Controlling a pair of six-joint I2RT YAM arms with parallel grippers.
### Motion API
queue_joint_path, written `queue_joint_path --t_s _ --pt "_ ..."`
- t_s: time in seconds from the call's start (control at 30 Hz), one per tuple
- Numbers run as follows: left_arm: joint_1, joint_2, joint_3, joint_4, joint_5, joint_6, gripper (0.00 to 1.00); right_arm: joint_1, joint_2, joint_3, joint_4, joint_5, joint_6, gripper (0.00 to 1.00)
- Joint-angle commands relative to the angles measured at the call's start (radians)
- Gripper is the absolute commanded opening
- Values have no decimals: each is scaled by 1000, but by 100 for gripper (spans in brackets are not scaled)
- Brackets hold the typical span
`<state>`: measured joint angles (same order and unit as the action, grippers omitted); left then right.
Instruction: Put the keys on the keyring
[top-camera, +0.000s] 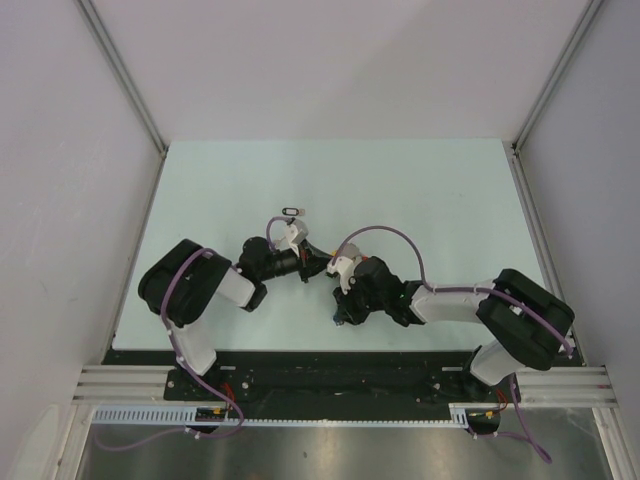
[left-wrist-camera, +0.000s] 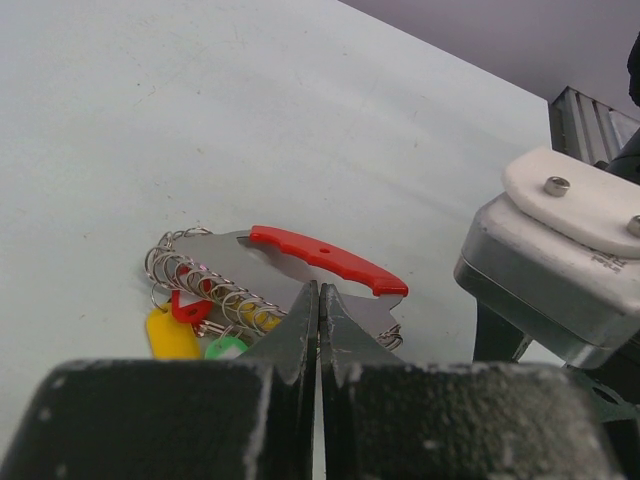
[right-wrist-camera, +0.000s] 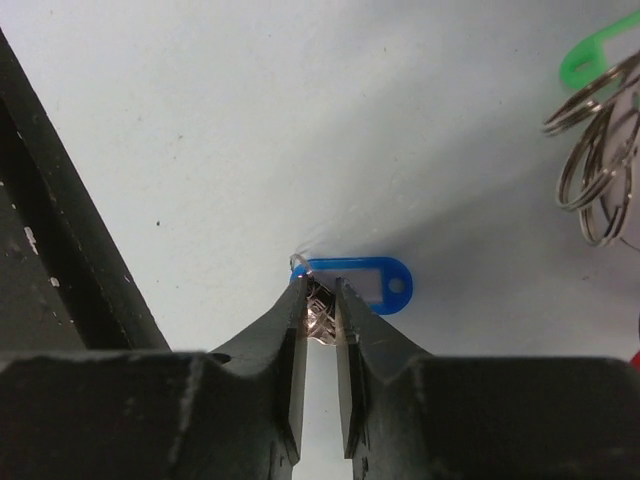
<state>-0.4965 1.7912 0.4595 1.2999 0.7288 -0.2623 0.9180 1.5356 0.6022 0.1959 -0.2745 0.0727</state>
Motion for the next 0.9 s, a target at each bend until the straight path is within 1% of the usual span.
queue_joint_path --t_s 0.0,0.1,0.13,0.17,0.37,0.43,0.57,0.73,0.8,0.87 --pt "7 4 4 110 14 -5 0 12 26 33 10 -3 -28 17" --pt "7 8 5 110 15 -8 0 21 37 44 -3 1 -40 15" --pt "7 7 7 110 17 -8 0 22 37 44 -3 1 -40 10" --pt "7 8 7 111 17 -9 0 24 37 45 -3 1 -40 0" --pt "7 -1 1 113 21 -9 0 25 -28 45 -36 14 -42 0" --pt "9 -4 -4 113 24 -11 0 22 -60 45 -58 44 -42 0" --pt "12 -12 -13 114 27 -8 0 7 -106 42 -160 109 -24 0" --pt "15 -19 -22 114 26 -5 0 -47 -149 36 -294 176 80 0" --pt "18 -23 -27 116 23 -5 0 -67 -179 30 -334 222 114 0" --pt "21 -27 -31 119 23 -5 0 -100 -215 4 -346 256 185 0"
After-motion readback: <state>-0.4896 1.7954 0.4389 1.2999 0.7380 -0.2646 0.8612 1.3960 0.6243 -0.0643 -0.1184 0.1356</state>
